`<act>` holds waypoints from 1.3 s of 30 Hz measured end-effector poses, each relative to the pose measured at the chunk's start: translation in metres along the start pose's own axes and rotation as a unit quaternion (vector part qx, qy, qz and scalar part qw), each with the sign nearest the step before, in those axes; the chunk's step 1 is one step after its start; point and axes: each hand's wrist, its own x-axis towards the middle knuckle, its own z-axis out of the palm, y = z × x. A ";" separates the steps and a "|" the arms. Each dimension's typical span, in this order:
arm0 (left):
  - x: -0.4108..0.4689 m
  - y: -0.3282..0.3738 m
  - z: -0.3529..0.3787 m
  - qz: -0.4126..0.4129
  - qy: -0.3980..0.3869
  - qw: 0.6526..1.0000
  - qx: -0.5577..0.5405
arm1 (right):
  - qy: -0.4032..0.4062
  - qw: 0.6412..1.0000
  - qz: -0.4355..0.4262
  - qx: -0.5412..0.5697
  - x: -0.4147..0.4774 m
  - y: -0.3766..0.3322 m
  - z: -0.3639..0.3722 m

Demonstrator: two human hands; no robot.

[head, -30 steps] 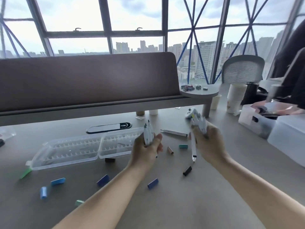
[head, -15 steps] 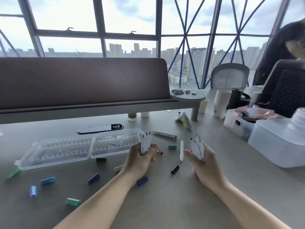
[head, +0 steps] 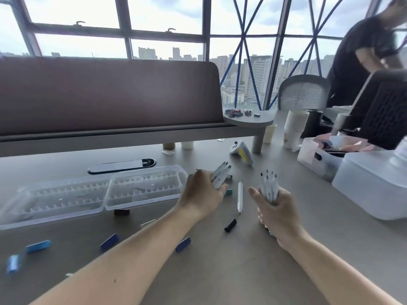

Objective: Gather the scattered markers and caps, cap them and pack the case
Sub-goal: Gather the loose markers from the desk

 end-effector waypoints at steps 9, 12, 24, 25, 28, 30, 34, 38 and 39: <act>0.008 0.030 0.038 -0.055 -0.093 0.990 0.088 | 0.111 0.992 0.002 0.056 0.005 0.004 -0.017; 0.007 0.028 0.031 -0.053 -0.101 0.986 0.118 | 0.112 0.991 0.015 0.068 0.005 0.004 -0.015; -0.002 0.005 0.002 -0.060 -0.057 0.985 0.151 | 0.089 0.996 -0.003 0.030 0.003 0.004 -0.013; -0.002 0.005 0.003 -0.073 -0.057 0.986 0.139 | 0.086 0.996 -0.009 0.012 0.003 0.005 -0.013; -0.004 0.008 0.010 -0.117 -0.075 0.988 0.072 | 0.076 0.996 -0.016 -0.054 0.004 0.007 -0.013; -0.006 0.013 0.013 -0.139 -0.092 0.982 0.088 | 0.078 0.993 -0.016 -0.089 0.004 0.007 -0.012; -0.007 0.019 0.014 -0.191 -0.109 0.972 0.086 | 0.073 0.988 -0.029 -0.130 0.005 0.005 -0.010; -0.004 0.020 0.014 -0.252 -0.127 0.959 0.010 | 0.066 0.981 -0.046 -0.175 0.009 -0.001 -0.005; -0.005 0.020 0.013 -0.260 -0.128 0.957 -0.021 | 0.055 0.980 -0.047 -0.184 0.011 -0.003 -0.003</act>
